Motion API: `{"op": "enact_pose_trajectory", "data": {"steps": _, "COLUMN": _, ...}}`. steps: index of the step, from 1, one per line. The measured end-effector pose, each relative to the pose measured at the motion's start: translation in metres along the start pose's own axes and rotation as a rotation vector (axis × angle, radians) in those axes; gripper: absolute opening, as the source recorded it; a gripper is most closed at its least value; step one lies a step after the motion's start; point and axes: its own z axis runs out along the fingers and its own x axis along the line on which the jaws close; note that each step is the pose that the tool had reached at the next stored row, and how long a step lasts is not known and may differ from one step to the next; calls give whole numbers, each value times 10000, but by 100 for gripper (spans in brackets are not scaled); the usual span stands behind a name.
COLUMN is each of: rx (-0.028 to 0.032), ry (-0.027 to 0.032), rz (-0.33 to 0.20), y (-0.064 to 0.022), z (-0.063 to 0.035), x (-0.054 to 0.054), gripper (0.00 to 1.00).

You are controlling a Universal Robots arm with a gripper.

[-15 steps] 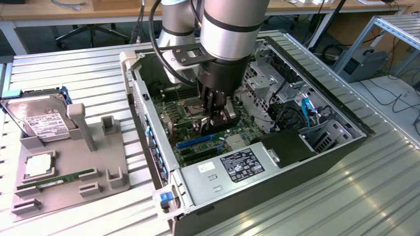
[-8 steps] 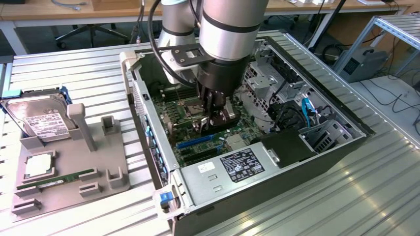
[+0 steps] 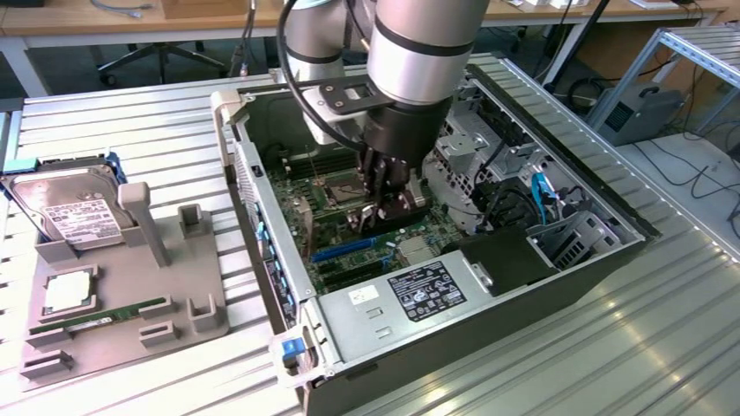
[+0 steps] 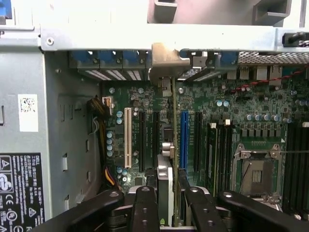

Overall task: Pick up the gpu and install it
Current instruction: 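Insert the gpu into the slot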

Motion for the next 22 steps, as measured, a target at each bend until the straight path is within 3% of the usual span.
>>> {"op": "enact_pose_trajectory", "data": {"steps": 3, "rx": 0, "ry": -1, "rz": -1, "y": -45, "z": 2, "x": 0, "gripper": 27}}
{"op": "enact_pose_trajectory", "data": {"steps": 22, "rx": 0, "ry": -1, "rz": -1, "y": -47, "z": 39, "x": -146, "gripper": 27}}
